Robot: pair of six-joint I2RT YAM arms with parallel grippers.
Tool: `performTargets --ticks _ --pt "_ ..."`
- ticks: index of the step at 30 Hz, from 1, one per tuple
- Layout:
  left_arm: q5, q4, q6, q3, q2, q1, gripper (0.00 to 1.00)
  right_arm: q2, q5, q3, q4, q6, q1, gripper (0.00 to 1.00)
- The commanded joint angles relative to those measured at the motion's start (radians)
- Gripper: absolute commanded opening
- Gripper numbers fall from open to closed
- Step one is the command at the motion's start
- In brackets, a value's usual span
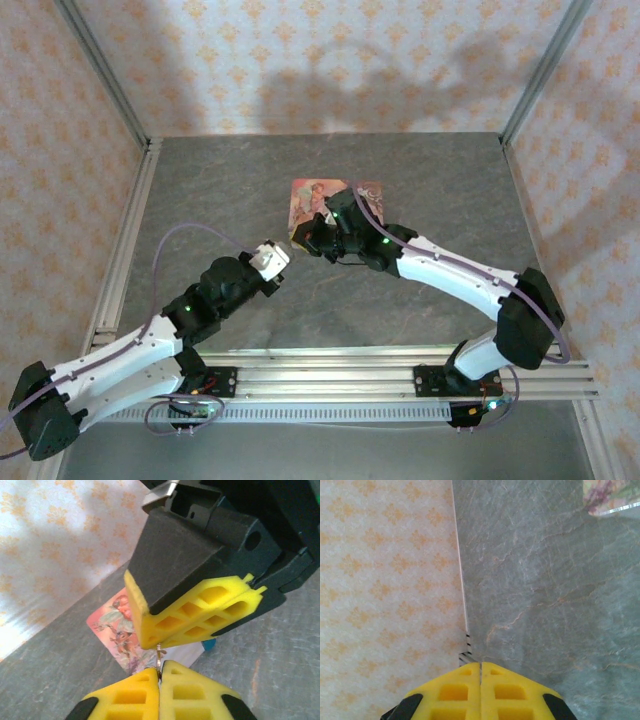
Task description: Unlock the padlock with the key
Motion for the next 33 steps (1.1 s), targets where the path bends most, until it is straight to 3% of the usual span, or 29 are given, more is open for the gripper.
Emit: performTargets --ticks 1,4,8,11,13,20,22,33 --pt "0.066 -0.115 -0.100 0.053 -0.018 -0.009 0.30 -0.035 0.054 0.027 0.044 -0.192 -0.005 0.00" --pt "0.093 -0.177 -0.227 0.093 -0.027 -0.006 0.45 -0.039 0.080 0.048 0.010 -0.360 -0.007 0.00" --pt "0.187 -0.266 -0.470 0.153 -0.029 0.061 0.54 -0.037 0.038 0.063 0.006 -0.568 -0.042 0.00" --pt "0.475 -0.271 -0.677 0.193 0.021 0.221 0.55 -0.048 -0.081 0.010 0.144 -0.610 -0.100 0.00" --pt "0.650 -0.191 -0.792 0.184 0.050 0.308 0.52 -0.053 -0.160 -0.030 0.256 -0.582 -0.141 0.00" --pt "0.879 0.126 -1.019 0.145 0.137 0.420 0.47 -0.063 -0.307 -0.068 0.394 -0.557 -0.182 0.00" --pt "0.914 0.229 -1.065 0.140 0.171 0.426 0.45 -0.071 -0.326 -0.082 0.432 -0.544 -0.182 0.00" --pt "0.912 0.330 -1.123 0.153 0.200 0.450 0.43 -0.087 -0.390 -0.129 0.555 -0.478 -0.182 0.00"
